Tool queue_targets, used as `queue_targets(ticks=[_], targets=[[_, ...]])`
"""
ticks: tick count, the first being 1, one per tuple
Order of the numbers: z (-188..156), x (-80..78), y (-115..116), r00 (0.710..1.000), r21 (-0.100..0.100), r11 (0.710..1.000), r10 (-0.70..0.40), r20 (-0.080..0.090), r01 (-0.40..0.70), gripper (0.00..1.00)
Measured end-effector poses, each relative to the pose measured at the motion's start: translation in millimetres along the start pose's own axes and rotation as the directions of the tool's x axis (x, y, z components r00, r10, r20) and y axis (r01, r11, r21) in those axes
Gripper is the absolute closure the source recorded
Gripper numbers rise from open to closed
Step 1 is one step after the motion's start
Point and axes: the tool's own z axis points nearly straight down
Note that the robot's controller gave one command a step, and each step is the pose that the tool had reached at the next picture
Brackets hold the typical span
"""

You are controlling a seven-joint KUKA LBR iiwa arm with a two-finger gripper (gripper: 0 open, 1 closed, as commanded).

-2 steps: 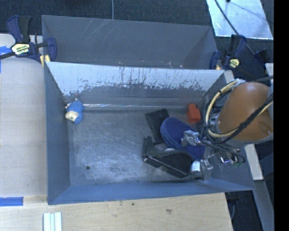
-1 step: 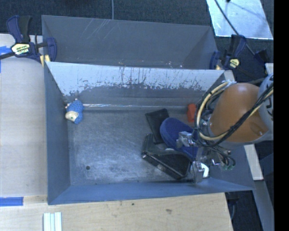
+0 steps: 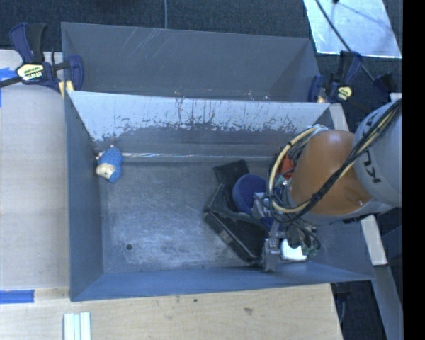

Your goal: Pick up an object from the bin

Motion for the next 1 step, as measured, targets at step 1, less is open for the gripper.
queue_targets(ticks=[1], targets=[[-0.3, -0.8, 27.3, 0.999, 0.000, 0.999, -0.042, 0.000, 0.042, 0.00]])
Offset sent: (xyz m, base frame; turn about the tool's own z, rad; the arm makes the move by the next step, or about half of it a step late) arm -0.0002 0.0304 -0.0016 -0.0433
